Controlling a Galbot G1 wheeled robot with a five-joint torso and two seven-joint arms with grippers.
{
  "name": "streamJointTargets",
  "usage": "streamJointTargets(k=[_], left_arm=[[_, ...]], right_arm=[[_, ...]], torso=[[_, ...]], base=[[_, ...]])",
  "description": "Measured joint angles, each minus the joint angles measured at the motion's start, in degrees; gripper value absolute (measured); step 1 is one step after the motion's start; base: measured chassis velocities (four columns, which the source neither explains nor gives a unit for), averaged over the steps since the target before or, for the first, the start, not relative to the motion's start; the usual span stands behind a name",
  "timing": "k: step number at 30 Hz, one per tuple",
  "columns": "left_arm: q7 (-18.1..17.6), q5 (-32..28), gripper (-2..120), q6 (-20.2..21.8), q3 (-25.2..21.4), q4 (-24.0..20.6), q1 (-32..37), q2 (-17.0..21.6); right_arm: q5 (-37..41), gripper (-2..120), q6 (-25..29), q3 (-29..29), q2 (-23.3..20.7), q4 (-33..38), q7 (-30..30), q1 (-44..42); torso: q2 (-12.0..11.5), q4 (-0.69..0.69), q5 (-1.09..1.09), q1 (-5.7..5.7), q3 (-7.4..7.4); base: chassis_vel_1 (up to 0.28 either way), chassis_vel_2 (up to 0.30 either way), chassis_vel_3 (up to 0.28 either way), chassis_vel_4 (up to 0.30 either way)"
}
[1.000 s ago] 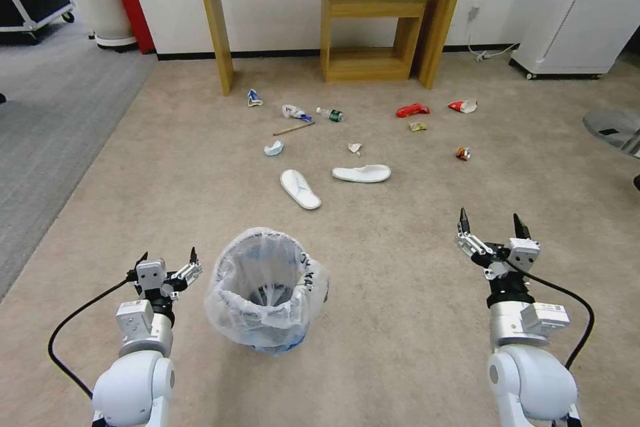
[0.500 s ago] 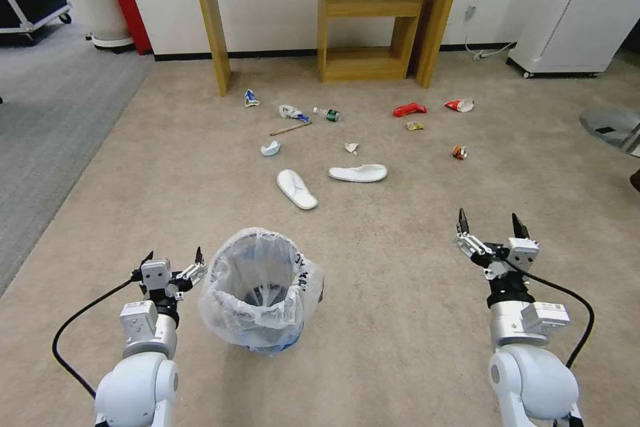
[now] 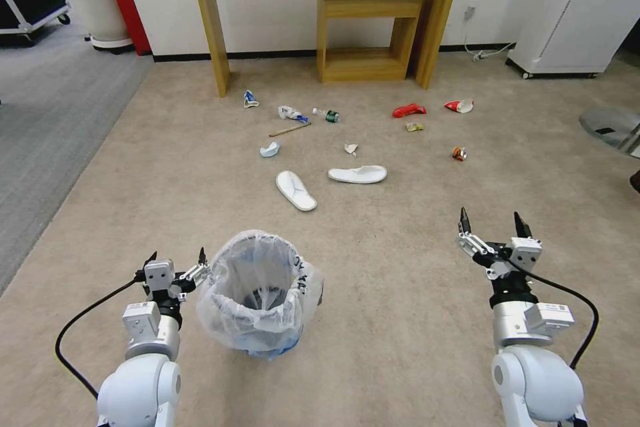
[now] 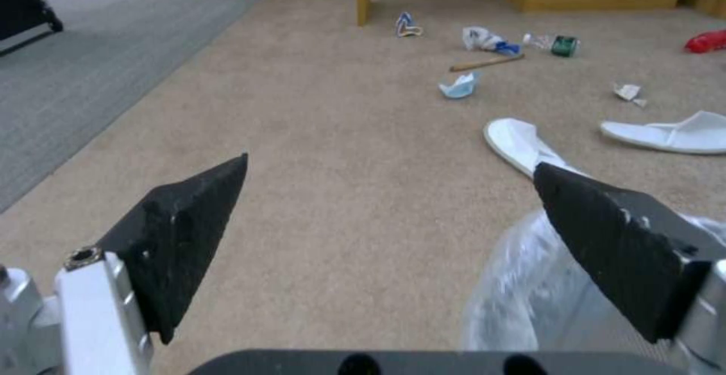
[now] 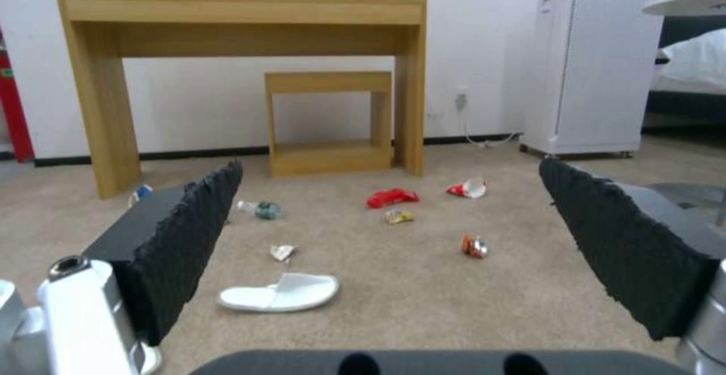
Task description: Pick up the trash bin and place the garbage on the floor into it.
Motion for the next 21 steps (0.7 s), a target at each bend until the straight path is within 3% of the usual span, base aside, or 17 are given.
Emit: streamJointTargets(k=[7, 21], left_arm=[[-0.64, -0.34, 100, 0.31, 0.33, 0.01, 0.1, 0.15], [-1.97, -2.73, 100, 2.83, 2.24, -0.66, -0.15, 0.42]], right_arm=[[-0.08, 100, 0.21, -0.15, -0.13, 0.25, 0.83, -0.08], [0.79, 100, 0.51, -0.07, -0.9, -0.31, 1.06, 0.41]], torso=[[0.0, 0.0, 0.0, 0.0, 0.01], [0.0, 0.0, 0.0, 0.0, 0.0]], base=[[-0.089, 0.094, 0.087, -0.092], [0.0, 0.0, 0.0, 0.0]])
